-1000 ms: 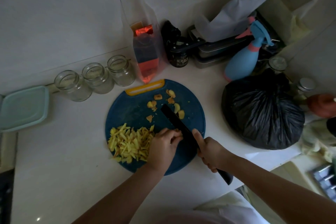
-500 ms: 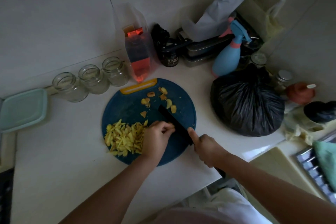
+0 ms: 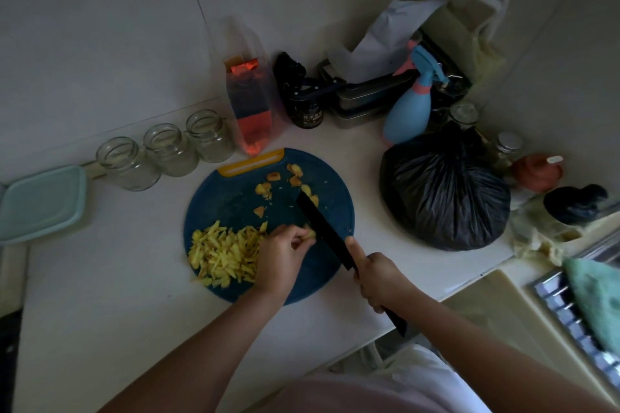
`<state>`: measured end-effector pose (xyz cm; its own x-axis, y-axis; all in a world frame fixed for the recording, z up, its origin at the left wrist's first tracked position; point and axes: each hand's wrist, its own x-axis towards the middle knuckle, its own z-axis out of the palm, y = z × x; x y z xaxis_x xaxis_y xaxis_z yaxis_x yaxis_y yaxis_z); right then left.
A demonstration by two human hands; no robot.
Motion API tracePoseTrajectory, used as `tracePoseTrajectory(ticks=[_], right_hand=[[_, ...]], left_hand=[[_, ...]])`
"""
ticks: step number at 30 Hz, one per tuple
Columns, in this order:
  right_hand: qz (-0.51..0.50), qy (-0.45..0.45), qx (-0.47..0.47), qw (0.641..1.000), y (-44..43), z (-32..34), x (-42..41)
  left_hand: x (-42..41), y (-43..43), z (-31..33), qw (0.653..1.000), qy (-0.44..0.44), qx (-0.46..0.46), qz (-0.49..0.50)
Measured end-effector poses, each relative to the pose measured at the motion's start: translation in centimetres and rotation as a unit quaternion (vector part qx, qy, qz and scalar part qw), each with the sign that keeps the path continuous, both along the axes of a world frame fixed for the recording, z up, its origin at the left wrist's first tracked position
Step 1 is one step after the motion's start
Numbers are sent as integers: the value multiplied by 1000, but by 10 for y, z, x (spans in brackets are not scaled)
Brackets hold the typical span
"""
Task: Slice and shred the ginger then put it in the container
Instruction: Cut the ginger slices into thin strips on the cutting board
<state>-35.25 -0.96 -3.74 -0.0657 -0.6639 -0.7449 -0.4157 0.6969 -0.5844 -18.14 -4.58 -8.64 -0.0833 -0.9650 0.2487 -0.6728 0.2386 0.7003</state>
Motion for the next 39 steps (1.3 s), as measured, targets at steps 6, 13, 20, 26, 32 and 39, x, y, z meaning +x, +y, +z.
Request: tracePoseTrajectory(ticks=[6, 13, 20, 26, 32, 39], right_hand=[[23, -42, 18, 999, 0, 18, -9], [52, -43, 17, 998, -2, 17, -11], [63, -55, 21, 996, -5, 17, -10], [75, -43, 42, 995, -12, 18, -7], [91, -52, 100, 989, -21, 24, -9], [119, -22, 123, 985, -36, 27, -9]], left_hand=[[6, -2, -2, 999, 1, -10, -36], [9, -9, -1, 998, -11, -4, -55], [11, -12, -3, 998, -26, -6, -64], [13, -14, -4, 997, -33, -15, -74], [13, -13, -4, 997, -16, -23, -78], [12, -9, -9, 998, -10, -24, -62]])
